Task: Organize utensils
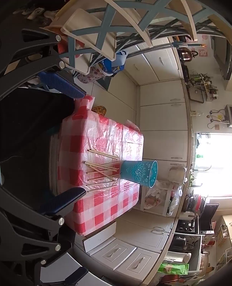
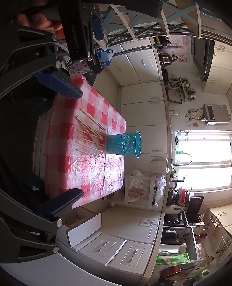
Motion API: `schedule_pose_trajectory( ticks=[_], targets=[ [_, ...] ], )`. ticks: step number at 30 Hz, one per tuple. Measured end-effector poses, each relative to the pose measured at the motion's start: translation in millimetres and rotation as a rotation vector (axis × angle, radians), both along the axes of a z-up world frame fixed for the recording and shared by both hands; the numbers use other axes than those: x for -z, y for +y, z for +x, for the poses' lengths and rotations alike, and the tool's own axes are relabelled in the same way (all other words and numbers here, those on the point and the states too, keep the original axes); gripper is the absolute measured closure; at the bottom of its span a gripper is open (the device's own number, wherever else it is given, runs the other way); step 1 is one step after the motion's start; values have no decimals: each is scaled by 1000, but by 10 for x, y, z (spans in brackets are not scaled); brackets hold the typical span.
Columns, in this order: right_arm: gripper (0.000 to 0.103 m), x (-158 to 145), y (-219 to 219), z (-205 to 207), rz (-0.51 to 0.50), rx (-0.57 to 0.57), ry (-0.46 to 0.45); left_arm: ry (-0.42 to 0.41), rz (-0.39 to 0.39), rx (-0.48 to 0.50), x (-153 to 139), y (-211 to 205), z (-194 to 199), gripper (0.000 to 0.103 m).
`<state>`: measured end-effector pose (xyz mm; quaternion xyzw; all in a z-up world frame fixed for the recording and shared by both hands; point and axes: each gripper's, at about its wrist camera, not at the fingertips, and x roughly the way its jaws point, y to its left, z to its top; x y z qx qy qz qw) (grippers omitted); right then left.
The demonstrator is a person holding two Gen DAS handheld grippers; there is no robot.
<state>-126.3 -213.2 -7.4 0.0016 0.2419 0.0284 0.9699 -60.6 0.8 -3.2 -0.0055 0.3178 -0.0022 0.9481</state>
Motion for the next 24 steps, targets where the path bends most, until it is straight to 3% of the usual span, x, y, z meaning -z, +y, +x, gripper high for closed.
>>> schedule_pose_trajectory(
  ticks=[24],
  targets=[
    [7,31,2,-21,2,1,-1,8,-3,3,32,21,0,8]
  ],
)
